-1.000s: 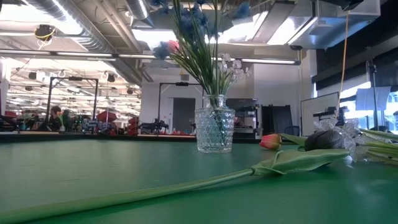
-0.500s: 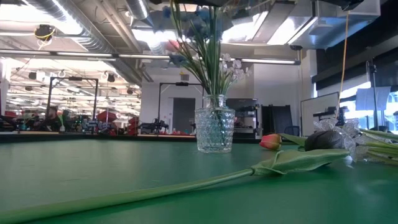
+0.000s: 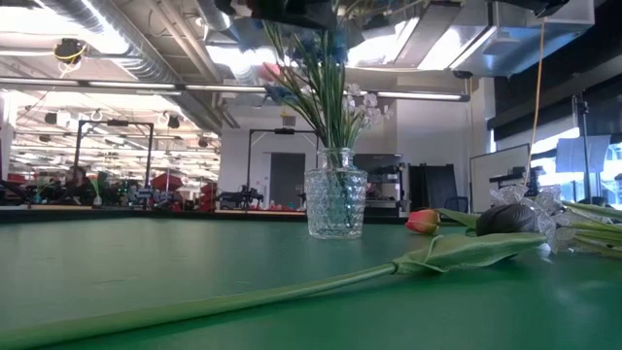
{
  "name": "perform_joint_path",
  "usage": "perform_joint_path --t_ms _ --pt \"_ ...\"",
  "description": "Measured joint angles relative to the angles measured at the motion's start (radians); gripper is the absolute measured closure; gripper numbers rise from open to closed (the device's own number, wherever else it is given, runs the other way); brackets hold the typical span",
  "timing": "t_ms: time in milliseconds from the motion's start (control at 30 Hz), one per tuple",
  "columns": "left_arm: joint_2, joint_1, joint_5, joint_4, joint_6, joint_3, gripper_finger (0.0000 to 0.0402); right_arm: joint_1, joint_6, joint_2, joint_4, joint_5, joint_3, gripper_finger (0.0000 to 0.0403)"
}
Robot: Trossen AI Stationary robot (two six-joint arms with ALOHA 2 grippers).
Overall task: Sort flowers into vase by color
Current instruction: Put the left black flowers into the transparent vase
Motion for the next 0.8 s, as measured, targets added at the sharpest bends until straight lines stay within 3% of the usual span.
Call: perform_joint_path --t_ms 233,800 --pt "0.000 -0.012 -0.017 -0.074 -0.124 0.000 0.0248 0.000 0.000 0.000 0.000 0.000 0.000 0.0096" --pt "-0.006 -0.192 -0.238 -0.077 -0.095 0.000 0.0201 0.000 0.000 0.000 0.001 0.000 0.000 0.0096"
